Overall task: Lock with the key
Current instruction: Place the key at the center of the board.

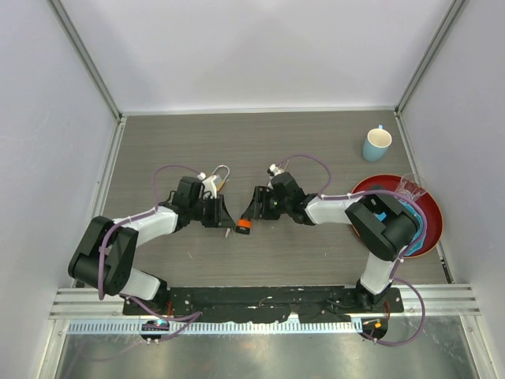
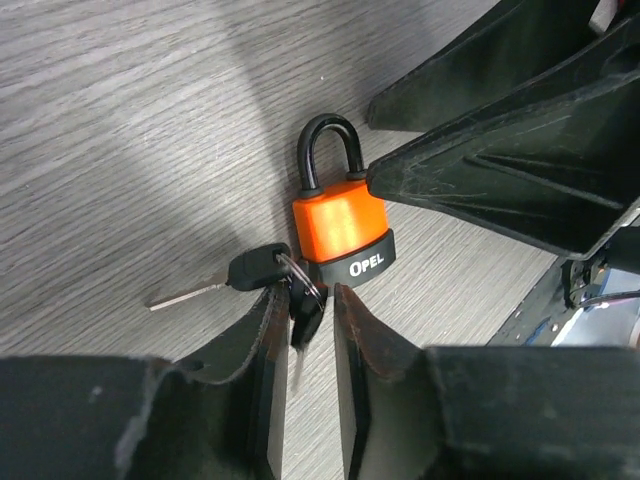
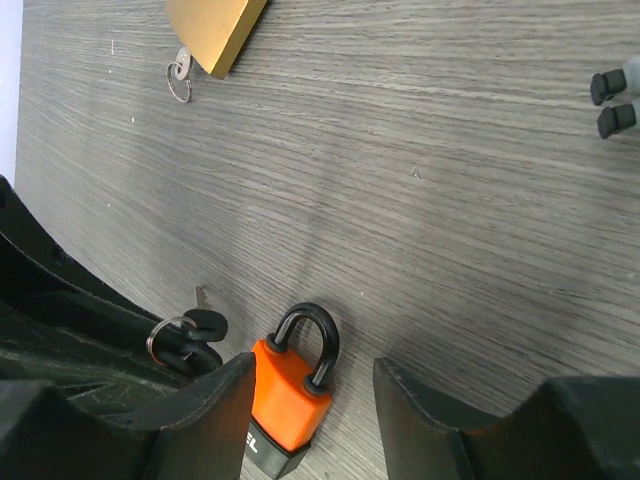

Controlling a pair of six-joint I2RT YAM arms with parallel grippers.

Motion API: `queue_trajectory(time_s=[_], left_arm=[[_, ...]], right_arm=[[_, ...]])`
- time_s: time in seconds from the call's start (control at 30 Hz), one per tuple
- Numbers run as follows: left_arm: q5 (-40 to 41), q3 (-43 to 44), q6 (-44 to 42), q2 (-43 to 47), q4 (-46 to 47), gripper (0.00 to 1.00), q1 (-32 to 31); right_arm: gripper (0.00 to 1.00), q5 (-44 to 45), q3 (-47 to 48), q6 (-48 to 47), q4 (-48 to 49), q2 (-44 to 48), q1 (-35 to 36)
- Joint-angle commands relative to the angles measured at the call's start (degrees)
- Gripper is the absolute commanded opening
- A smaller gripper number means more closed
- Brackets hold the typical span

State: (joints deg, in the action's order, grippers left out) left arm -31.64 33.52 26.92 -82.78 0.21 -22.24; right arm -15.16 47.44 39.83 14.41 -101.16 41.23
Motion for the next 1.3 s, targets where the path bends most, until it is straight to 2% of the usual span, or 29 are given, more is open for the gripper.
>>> queue_trajectory(time_s=[0.0, 0.03, 0.13, 0.2, 0.47, 0.73, 0.87, 1.03, 1.27], left_arm=[[0.26, 2.17, -0.37, -0.19, 1.90, 0.32, -0.26], [0.70, 2.17, -0.37, 0.08, 1.73, 0.41, -0.35], [1.75, 1.99, -0.37, 1.39, 1.20, 0.52, -0.35], [2.81, 1.73, -0.37, 2.36, 0.85, 0.55, -0.35], [6.76, 0.50, 0.59, 9.64, -0.03, 0.61, -0.35], [9.48, 0.41, 0.94, 12.91, -1.88, 0.64, -0.35], [11.33, 0.41, 1.38, 14.23, -2.67, 0.66, -0.35], [14.58, 1.20, 0.95, 16.60, -4.34, 0.70, -0.26], [18.63, 2.87, -0.63, 18.36, -8.02, 0.74, -0.26]], right_arm=[[0.55, -1.54, 2.13, 1.03, 2.46, -1.58, 0.25], [0.54, -1.89, 2.22, 1.21, 3.07, -2.01, 0.25], [0.51, -3.12, 2.66, 1.74, 4.21, -2.90, 0.34], [0.51, -3.65, 2.92, 1.83, 4.57, -3.34, 0.43], [0.51, -3.82, 3.54, 1.82, 4.66, -3.60, 0.78], [0.51, -4.27, 3.98, 2.09, 5.18, -4.13, 0.78], [0.52, -1.64, 3.19, 1.39, 4.22, -1.77, 0.78], [0.59, 6.26, 0.99, -1.07, 0.79, 4.47, 0.87], [0.72, 11.02, -1.55, -3.18, -2.20, 14.32, 0.78]])
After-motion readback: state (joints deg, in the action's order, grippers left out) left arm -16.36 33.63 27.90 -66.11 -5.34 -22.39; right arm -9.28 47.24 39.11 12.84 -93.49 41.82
